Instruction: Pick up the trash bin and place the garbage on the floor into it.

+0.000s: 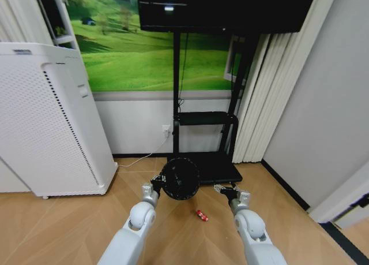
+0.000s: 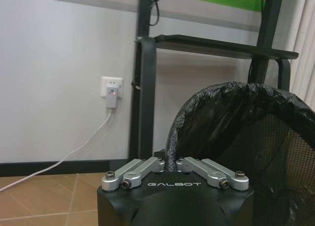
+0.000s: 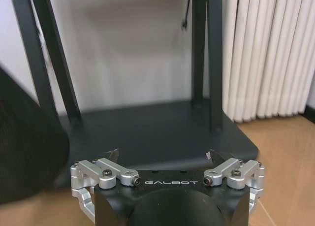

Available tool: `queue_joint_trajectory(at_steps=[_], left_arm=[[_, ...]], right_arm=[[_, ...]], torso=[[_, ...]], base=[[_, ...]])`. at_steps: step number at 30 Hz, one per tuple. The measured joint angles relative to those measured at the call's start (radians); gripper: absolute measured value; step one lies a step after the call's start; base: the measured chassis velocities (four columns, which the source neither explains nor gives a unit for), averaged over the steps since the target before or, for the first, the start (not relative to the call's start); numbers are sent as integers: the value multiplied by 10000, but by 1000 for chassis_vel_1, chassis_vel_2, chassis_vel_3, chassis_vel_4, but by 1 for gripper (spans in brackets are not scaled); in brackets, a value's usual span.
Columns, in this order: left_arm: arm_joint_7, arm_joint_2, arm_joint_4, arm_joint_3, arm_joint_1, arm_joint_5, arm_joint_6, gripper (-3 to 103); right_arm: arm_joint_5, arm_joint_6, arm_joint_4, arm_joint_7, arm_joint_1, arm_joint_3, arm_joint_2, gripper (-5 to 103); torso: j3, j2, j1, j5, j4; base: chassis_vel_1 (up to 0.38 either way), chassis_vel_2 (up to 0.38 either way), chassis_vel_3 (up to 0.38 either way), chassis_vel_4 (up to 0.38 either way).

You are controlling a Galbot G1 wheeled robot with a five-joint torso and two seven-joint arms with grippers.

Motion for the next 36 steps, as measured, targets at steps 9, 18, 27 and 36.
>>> queue_joint_trajectory(at_steps=[9,18,27,36], left_arm=[[-34,0,-6,10,-14,40,-2,4],[-48,91,-292,-113,182,41,0,4],[-17,102,-481,-307,423,115,1,4],[15,72,-575,-367,549,159,2,4]], right_arm=[[-1452,1119,-3079,-2785,478,-586,-72,100],[-2850,2283,-6824,-3175,2091,-1124,212,100],[-2899,1651,-7429,-3185,2428,-1208,398,100],[-1929,1215,-7227,-3035,2417,-1302,341,100]], torso=[[1,-1,0,3,8],[1,0,0,0,1],[1,-1,0,-1,3],[1,0,-1,0,2]], base=[[-4,0,15,-13],[22,24,-15,-15],[0,0,0,0],[0,0,0,0]])
